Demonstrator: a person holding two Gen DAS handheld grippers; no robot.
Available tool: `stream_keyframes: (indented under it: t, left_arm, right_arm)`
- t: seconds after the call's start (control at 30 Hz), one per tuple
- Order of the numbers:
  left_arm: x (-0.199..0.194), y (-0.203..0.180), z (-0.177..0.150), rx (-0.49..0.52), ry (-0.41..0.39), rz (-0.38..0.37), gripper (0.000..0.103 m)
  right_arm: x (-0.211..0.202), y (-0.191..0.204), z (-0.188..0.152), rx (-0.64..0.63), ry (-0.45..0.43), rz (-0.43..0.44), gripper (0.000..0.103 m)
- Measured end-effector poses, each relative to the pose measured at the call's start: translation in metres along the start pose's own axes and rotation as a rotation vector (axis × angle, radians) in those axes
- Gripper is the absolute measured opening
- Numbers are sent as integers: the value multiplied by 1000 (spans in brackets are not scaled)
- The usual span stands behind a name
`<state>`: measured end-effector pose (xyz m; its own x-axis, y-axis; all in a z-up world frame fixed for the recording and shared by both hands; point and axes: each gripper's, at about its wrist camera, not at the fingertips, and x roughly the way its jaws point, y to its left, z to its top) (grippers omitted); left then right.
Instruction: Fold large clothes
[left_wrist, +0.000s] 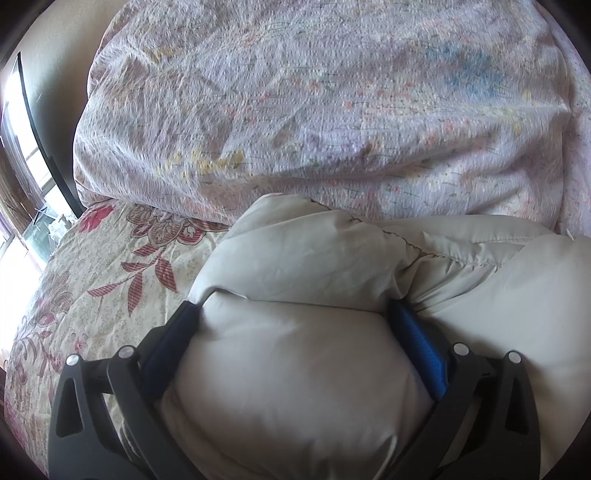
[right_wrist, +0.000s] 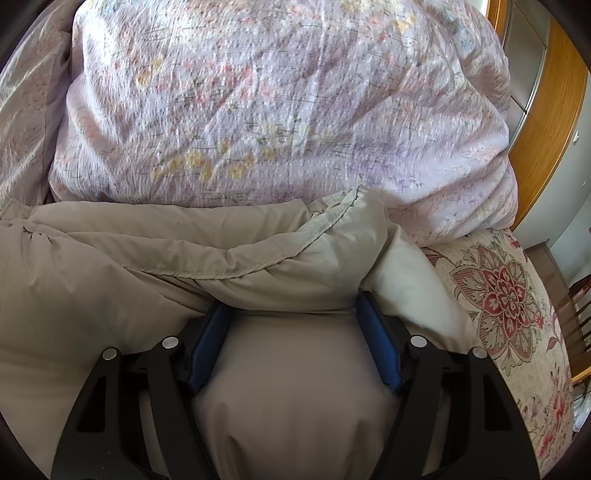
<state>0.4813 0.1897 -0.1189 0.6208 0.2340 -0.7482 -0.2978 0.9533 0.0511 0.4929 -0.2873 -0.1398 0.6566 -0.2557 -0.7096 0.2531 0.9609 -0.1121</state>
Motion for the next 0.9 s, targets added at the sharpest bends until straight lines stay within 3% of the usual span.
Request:
stream_keyframes:
  t: [0.23,0.47,0.63,0.8,0.9]
  left_arm:
    - [-22,14,-10,-11,-15,23,101]
    - [-97,75,-52,-67,-48,-109,101]
    - [-121,126,-88,-200,21,-204,100]
    - [-113,147,-120,-370,143,-354,90]
    - [-105,142,-132,-436,194,-424,85]
  right_arm:
    - [-26,-20,-8,67,-38,-33,73]
    - [-105,-102,-51,342,-3,43,77]
    - [-129,-143,-104,520,73,190,77]
    - [-115,-141,-145,671,196,401,73]
    - [-106,-131,-151,705,218,468,69]
